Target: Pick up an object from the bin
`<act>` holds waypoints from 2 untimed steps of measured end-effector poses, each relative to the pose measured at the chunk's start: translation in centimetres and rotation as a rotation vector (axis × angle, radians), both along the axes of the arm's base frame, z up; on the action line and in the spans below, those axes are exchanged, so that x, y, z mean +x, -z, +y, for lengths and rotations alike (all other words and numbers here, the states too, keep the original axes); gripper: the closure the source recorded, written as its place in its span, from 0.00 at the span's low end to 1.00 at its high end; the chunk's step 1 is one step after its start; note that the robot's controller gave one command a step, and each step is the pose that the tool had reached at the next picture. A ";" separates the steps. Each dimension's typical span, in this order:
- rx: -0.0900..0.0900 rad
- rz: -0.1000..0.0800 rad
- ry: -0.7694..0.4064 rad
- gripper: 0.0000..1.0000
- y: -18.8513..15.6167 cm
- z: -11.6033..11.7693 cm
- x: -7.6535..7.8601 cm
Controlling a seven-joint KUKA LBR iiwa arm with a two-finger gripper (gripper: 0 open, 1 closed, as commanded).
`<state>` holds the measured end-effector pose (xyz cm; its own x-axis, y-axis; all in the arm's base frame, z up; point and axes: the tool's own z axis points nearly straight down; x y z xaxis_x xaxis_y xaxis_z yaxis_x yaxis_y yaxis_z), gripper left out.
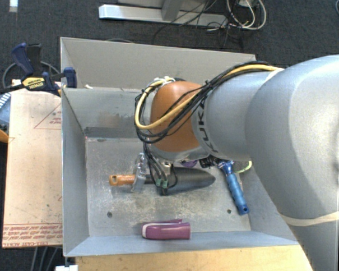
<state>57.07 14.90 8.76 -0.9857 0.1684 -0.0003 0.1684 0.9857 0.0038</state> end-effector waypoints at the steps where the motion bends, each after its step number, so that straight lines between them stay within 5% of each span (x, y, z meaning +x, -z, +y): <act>1: 0.000 0.000 0.000 1.00 0.0 0.0 0.0; 2: 0.002 -0.001 -0.030 1.00 1.7 -0.1 0.0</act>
Offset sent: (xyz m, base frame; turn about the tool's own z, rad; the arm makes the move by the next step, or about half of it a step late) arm -0.0006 -0.0023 -0.0176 -0.0313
